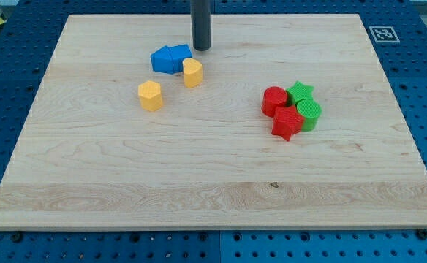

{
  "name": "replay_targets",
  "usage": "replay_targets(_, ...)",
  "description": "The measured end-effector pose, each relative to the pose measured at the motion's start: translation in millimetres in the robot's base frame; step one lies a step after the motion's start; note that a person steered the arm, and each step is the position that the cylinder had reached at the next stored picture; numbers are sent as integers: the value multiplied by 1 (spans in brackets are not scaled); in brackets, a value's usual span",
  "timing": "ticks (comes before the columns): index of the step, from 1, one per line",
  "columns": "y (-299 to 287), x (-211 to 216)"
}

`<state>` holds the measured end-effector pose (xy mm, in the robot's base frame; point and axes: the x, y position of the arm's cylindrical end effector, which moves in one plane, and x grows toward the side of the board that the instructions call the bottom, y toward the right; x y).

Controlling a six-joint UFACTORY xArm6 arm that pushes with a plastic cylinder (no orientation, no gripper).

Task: Move the arm towards the bottom center of the board

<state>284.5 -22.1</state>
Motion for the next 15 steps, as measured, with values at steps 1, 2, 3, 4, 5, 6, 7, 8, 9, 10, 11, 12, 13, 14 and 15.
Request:
replay_targets(1, 37, 4)
replay_targets(2, 60, 28)
replay_targets(3, 62, 60)
replay_targets(4, 62, 73)
replay_targets(5, 62, 74)
replay_targets(6, 62, 77)
replay_targets(7, 62, 87)
replay_targets(8, 62, 101)
replay_targets(9, 62, 110)
replay_targets(10, 62, 110)
replay_targets(11, 62, 116)
replay_targets(12, 64, 124)
replay_targets(13, 70, 129)
replay_targets(14, 70, 129)
replay_targets(15, 70, 138)
